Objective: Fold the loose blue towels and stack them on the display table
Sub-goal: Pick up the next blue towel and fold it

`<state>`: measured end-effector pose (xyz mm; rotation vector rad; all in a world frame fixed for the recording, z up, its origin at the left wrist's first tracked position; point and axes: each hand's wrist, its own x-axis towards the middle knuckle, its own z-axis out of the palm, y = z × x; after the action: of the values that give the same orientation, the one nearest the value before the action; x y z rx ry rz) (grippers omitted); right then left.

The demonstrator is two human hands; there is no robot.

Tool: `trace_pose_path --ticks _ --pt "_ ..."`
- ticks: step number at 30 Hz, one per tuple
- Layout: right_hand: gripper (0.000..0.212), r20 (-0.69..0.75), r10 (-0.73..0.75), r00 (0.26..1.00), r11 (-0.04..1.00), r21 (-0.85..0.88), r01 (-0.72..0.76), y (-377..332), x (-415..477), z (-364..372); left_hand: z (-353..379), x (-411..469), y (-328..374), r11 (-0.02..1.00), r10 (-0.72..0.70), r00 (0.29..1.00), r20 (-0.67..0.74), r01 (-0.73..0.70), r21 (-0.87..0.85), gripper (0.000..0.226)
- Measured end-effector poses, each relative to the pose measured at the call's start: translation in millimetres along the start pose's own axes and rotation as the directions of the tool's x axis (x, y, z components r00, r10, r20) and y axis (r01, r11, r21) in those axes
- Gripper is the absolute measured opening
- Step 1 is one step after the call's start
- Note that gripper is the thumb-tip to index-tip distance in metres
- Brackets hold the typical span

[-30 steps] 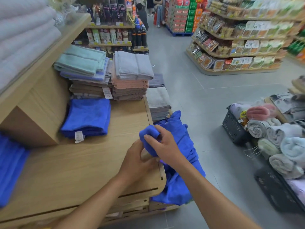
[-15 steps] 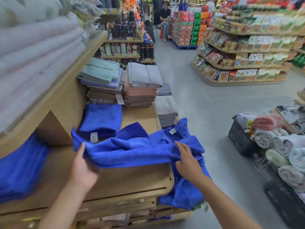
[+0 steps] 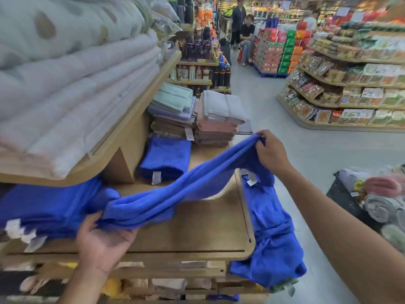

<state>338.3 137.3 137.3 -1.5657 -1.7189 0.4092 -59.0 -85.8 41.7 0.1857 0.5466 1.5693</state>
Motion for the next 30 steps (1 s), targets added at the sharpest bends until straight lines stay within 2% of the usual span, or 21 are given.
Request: trace_pose_path --ticks 2,3,4,5,6,7,8,10,12,13,14,15,16,18,19,21,23,25,27,28,30 --pt "0.032 -0.042 -0.07 0.997 0.997 0.032 0.071 -32.8 37.8 -2.3 5.6 -13.0 1.8 0.965 0.101 0.992 0.076 -0.116 0.236 0.067" --pt "0.034 -0.04 -0.081 0.996 0.996 0.03 0.083 -43.8 52.3 -1.2 6.5 -22.9 -4.4 0.963 0.065 0.985 0.158 -0.103 0.25 0.073" --pt "0.037 -0.01 -0.085 0.996 0.996 0.001 0.085 -50.3 63.6 2.3 3.3 -32.2 -13.1 0.973 -0.073 0.972 0.225 0.021 0.228 0.075" --pt "0.041 0.047 -0.079 0.996 0.995 -0.064 0.082 -52.2 71.0 7.1 2.0 -41.9 -22.6 0.949 -0.288 0.896 0.339 0.22 0.228 0.077" --pt "0.044 0.135 -0.06 0.989 0.983 -0.165 0.082 -50.5 73.7 14.1 -0.6 -51.0 -34.7 0.878 -0.429 0.852 0.3 0.315 0.362 0.082" --pt "0.042 0.231 -0.03 0.972 0.956 -0.277 0.096 -47.0 70.7 22.0 -2.6 -58.4 -41.6 0.732 -0.467 0.865 0.181 0.264 0.628 0.095" --pt "0.039 0.31 0.002 0.951 0.925 -0.362 0.116 -42.3 62.6 30.7 -10.0 -61.7 -46.3 0.59 -0.433 0.888 0.157 0.147 0.794 0.108" --pt "0.035 0.408 0.032 0.912 0.917 -0.374 0.135 -33.7 31.1 49.7 -12.2 -58.9 -47.5 0.284 -0.487 0.873 0.017 0.14 0.949 0.095" --pt "0.029 0.498 0.009 0.867 0.921 -0.342 0.187 -27.1 -13.8 70.2 -13.3 -62.2 -37.6 0.202 -0.577 0.815 -0.058 0.211 0.956 0.073" --pt "0.029 0.54 0.006 0.842 0.919 -0.334 0.208 -23.8 -39.8 79.6 -12.8 -59.2 -38.2 0.223 -0.543 0.836 -0.079 0.234 0.946 0.059" --pt "0.029 0.575 0.009 0.818 0.918 -0.329 0.221 -19.1 -65.9 89.2 -14.9 -55.4 -38.9 0.199 -0.403 0.911 -0.085 0.178 0.964 0.042" --pt "0.027 0.603 0.018 0.798 0.918 -0.327 0.226 -15.5 -92.5 96.5 -15.3 -48.3 -36.5 0.085 -0.174 0.982 -0.078 0.094 0.992 0.024" --pt "0.024 0.619 0.031 0.785 0.916 -0.331 0.225 -12.3 -116.4 102.9 -16.1 -40.3 -33.6 -0.072 0.05 0.998 -0.045 0.049 0.996 0.01" --pt "0.022 0.621 0.032 0.783 0.909 -0.344 0.236 -7.8 -156.0 110.0 -18.6 -25.5 -25.8 -0.368 0.343 0.935 0.088 0.048 0.928 0.011" --pt "0.024 0.614 0.011 0.789 0.904 -0.343 0.254 -6.1 -171.0 111.8 -21.3 -15.7 -22.9 -0.439 0.384 0.915 0.126 0.061 0.897 0.02" --pt "0.025 0.598 -0.055 0.8 0.893 -0.329 0.307 -2.4 -189.1 113.6 -30.3 3.5 -17.7 -0.588 0.347 0.937 0.049 0.176 0.79 0.045" --pt "0.019 0.594 -0.085 0.8 0.876 -0.338 0.344 1.8 -195.1 113.7 -34.3 18.7 -14.9 -0.735 0.267 0.964 0.011 0.197 0.649 0.046" --pt "0.009 0.599 -0.063 0.798 0.856 -0.379 0.352 6.6 -192.3 111.3 -33.4 28.2 -13.8 -0.748 0.215 0.976 0.035 0.142 0.648 0.024" --pt "0.011 0.619 -0.053 0.783 0.83 -0.408 0.379 13.7 -182.6 103.2 -33.1 31.9 -12.7 -0.716 0.183 0.983 0.029 0.114 0.689 0.017" --pt "0.012 0.622 -0.044 0.782 0.825 -0.418 0.379 17.9 -174.8 95.2 -34.1 32.0 -11.2 -0.673 0.194 0.981 0.008 0.127 0.729 0.016" --pt "0.013 0.579 -0.019 0.815 0.803 -0.477 0.357 28.2 -153.6 71.2 -36.4 30.3 -5.2 -0.462 0.215 0.975 -0.061 0.156 0.873 0.017"
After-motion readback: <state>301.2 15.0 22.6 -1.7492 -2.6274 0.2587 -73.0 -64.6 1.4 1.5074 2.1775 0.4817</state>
